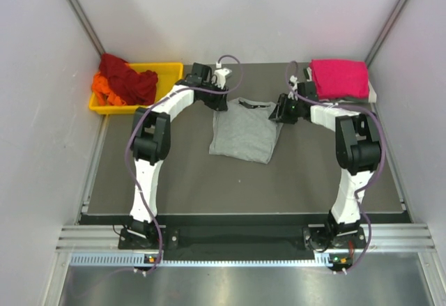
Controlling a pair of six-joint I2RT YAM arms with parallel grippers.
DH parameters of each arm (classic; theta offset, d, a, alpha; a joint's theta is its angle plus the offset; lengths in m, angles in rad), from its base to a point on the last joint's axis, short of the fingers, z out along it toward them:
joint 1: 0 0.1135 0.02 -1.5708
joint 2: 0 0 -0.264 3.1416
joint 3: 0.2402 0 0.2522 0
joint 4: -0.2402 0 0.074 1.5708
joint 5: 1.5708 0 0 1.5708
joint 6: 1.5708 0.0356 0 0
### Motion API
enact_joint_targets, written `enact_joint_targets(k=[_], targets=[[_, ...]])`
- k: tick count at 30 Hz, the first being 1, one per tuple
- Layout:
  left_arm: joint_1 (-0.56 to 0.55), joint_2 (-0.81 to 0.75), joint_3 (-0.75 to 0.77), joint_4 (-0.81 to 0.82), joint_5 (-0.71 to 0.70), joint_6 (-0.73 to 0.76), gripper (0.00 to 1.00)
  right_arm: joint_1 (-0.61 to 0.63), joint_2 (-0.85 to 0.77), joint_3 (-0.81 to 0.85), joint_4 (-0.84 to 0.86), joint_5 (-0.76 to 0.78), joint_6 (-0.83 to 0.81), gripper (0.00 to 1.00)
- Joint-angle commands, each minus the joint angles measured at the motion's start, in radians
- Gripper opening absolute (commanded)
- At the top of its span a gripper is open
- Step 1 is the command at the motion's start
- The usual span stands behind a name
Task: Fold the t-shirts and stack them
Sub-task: Fold the tshirt
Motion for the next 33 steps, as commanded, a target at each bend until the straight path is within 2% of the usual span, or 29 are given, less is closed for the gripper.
enact_joint_targets(k=[1,2,3,4,7,10,22,28,33], targets=[[-0.005,0.016,0.047,0.035,0.023,-0.018,0.3,0.027,0.006,0.05,-0.004,-0.032,-0.007,0.4],[-0.005,0.015,0.044,0.035,0.03,-0.021,0.22,0.028,0.009,0.045,-0.001,-0.038,-0.006,0.35],[-0.006,0.013,0.041,0.037,0.034,-0.023,0.05,0.03,0.01,0.042,0.008,-0.046,-0.006,0.29],[-0.006,0.012,0.035,0.038,0.039,-0.026,0.0,0.027,0.007,0.039,0.01,-0.046,0.0,0.18],[-0.006,-0.005,0.019,0.045,0.062,-0.024,0.0,0.025,-0.01,0.027,0.008,-0.025,0.002,0.03],[-0.006,-0.033,0.007,0.058,0.062,-0.024,0.0,0.025,-0.04,0.018,-0.004,0.014,-0.006,0.0],[-0.009,-0.092,0.053,0.065,0.02,-0.032,0.0,0.012,-0.2,-0.041,0.028,0.127,0.003,0.0],[-0.011,-0.057,0.131,0.086,-0.025,-0.035,0.0,-0.008,-0.198,-0.047,0.065,0.146,0.026,0.0],[-0.014,0.006,0.217,0.143,-0.067,-0.056,0.0,-0.034,-0.188,-0.1,0.178,0.153,0.094,0.0]])
